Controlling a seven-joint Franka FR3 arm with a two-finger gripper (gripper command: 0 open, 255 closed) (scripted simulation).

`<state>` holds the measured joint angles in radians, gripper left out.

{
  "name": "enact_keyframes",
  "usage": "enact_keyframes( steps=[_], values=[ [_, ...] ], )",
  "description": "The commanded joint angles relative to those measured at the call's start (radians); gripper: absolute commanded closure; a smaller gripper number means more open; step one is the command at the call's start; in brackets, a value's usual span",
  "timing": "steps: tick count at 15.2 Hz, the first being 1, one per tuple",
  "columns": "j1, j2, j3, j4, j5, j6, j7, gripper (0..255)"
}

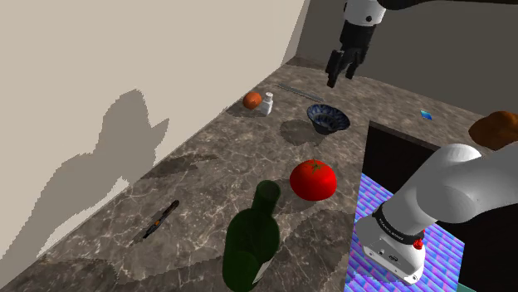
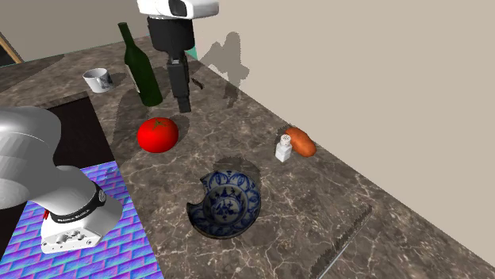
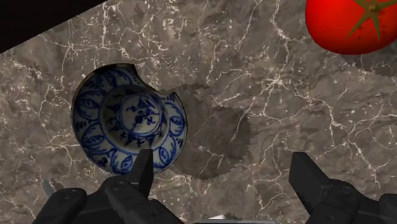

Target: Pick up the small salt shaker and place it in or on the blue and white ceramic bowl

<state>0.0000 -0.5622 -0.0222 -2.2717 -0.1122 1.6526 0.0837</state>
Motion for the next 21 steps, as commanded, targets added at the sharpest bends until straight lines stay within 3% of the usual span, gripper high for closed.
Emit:
enact_keyframes(
  steps=[1, 11, 21],
  values=[
    [0.0, 0.091, -0.002, 0.047, 0.003, 0.028, 0.003, 0],
    [-0.003, 0.521, -0.015, 0.318, 0.022, 0.105, 0.001, 0],
    [-0.014, 0.972, -0.019, 0.742, 0.051, 0.052, -0.01, 0]
  ],
)
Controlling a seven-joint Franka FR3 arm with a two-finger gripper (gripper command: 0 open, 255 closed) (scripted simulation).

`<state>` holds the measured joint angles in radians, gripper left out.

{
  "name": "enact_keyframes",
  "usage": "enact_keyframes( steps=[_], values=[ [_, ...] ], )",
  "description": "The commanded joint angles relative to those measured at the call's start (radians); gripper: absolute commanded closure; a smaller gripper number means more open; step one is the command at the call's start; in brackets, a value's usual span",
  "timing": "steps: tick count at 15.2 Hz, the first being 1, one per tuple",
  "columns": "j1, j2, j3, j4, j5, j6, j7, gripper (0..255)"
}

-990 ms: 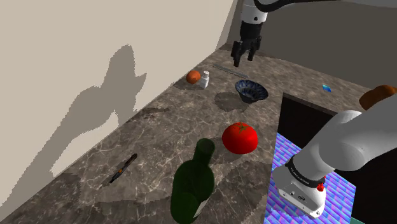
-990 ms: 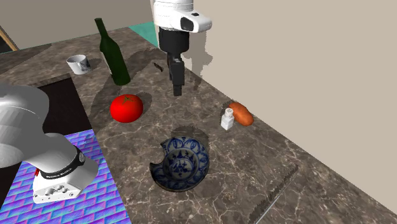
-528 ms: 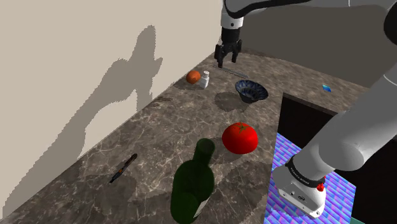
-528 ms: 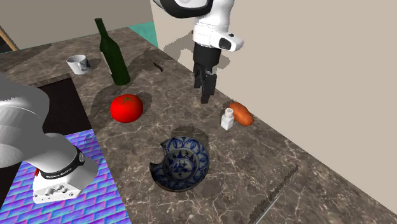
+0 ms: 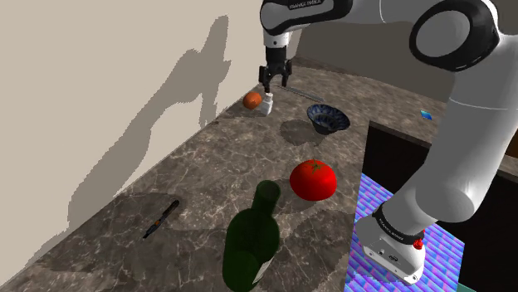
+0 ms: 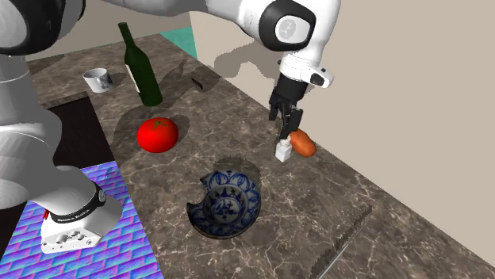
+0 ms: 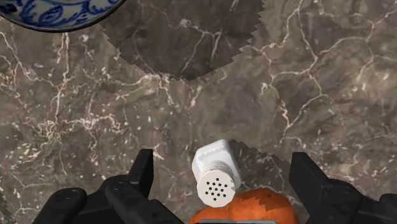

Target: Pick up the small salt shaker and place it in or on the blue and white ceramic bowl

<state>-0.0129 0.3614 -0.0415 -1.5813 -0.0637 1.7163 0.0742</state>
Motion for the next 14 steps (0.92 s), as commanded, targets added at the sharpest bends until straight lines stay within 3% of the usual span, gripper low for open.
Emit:
enact_keyframes(
  steps=[1, 5, 14],
  values=[
    [-0.003, 0.098, 0.0, 0.107, 0.006, -0.026, -0.002, 0],
    [-0.01, 0.313, 0.002, 0.371, 0.017, -0.107, -0.007, 0],
    [-0.013, 0.294, 0.001, 0.239, 0.016, 0.005, -0.005, 0]
  ],
)
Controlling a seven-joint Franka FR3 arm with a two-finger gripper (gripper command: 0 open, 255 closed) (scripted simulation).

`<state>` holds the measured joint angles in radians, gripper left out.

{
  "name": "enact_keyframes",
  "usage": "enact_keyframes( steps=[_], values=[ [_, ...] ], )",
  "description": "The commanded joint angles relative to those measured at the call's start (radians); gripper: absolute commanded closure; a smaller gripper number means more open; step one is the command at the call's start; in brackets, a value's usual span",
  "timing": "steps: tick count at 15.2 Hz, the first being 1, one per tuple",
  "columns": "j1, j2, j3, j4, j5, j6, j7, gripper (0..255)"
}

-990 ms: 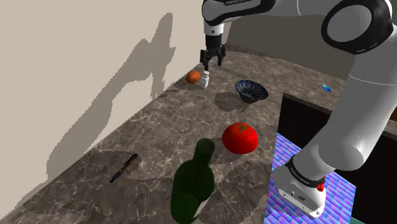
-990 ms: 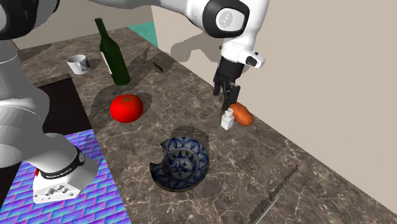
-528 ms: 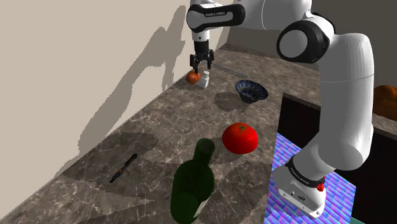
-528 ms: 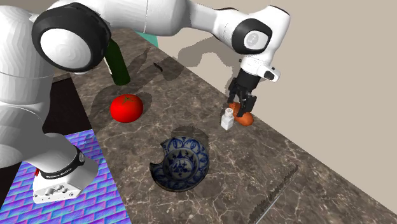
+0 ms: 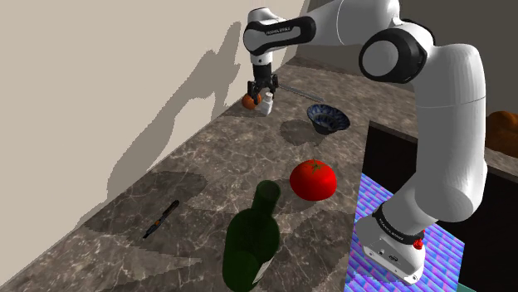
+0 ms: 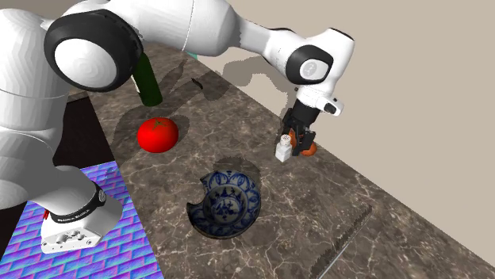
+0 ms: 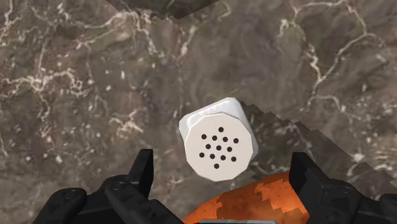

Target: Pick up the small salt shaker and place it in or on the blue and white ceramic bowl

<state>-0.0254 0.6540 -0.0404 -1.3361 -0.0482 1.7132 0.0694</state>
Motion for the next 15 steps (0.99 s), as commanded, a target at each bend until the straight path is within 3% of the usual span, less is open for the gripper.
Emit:
enact_keyframes(
  steps=[1, 7, 8, 15],
  values=[
    [0.0, 0.001, 0.0, -0.006, 0.0, 0.008, 0.0, 0],
    [0.0, 0.001, 0.0, -0.006, 0.0, 0.008, 0.0, 0],
    [0.0, 0.001, 0.0, -0.006, 0.0, 0.008, 0.0, 255],
    [0.0, 0.001, 0.0, -0.006, 0.0, 0.008, 0.0, 255]
  ],
)
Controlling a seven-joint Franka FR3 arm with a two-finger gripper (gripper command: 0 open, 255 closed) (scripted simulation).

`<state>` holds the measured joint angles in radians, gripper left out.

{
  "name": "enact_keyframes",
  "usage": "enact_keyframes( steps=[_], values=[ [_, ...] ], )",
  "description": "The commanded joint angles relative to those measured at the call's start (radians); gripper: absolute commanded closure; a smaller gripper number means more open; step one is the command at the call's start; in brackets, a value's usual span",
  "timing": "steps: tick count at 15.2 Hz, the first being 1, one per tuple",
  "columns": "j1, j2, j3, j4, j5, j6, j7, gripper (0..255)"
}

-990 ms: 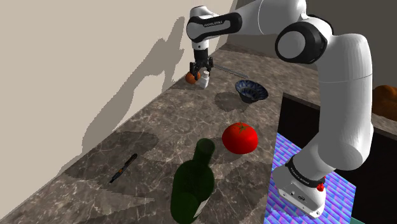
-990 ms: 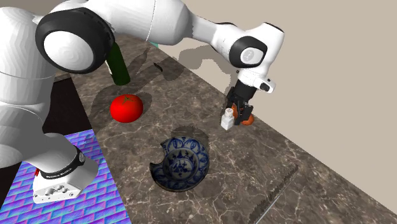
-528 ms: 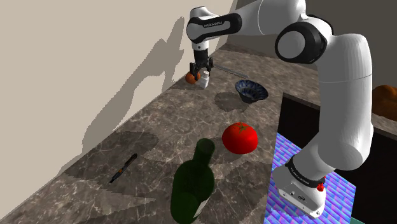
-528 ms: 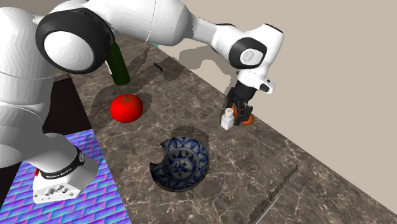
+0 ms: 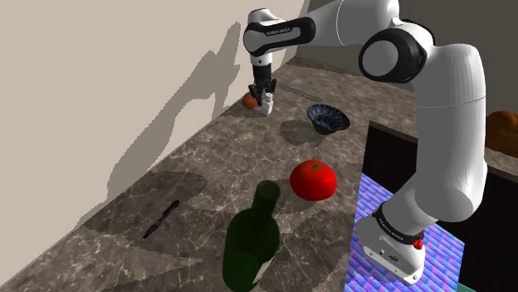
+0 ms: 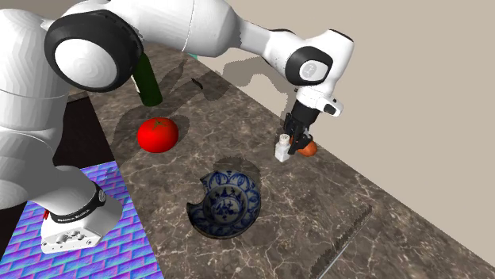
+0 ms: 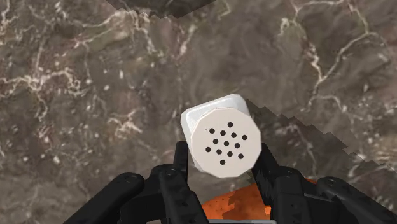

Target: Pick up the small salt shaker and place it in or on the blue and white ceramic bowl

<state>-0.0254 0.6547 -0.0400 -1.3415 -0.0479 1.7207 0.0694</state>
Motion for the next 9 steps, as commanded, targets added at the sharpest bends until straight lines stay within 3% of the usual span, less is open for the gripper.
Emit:
enact_keyframes(
  steps=[1, 9],
  values=[
    [0.0, 0.0, 0.0, 0.0, 0.0, 0.0, 0.0, 255],
    [0.0, -0.026, -0.001, 0.051, -0.001, -0.078, -0.004, 255]
  ],
)
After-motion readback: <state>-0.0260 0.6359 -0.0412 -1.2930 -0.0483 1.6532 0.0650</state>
